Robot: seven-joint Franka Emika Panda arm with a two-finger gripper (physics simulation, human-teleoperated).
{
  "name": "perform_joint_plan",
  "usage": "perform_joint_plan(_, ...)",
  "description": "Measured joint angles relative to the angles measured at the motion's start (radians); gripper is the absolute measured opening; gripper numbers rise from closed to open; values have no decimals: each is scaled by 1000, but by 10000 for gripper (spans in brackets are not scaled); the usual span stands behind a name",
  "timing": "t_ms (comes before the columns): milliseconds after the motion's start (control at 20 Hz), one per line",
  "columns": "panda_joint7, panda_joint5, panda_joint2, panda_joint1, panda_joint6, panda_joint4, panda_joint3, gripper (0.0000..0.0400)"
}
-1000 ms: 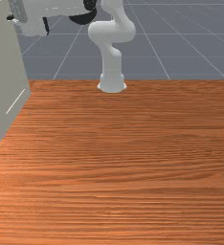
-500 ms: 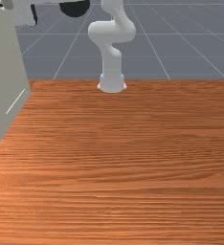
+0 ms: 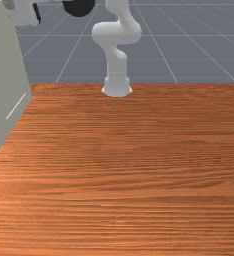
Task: Open the drawer
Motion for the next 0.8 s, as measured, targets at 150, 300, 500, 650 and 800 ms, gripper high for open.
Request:
perform_joint_plan(150,-33,24,-18,14,10,-16,2,39)
perform_joint_plan(300,-47,8,-64,30,43,-71,18,50)
perform_joint_plan(500,-56,-9,-117,51,42,-143,72,62)
perform_joint_plan(650,-44,5,-119,48,11,-147,107,69)
perform_joint_plan(800,29,46,-68,78,-37,-154,144,24)
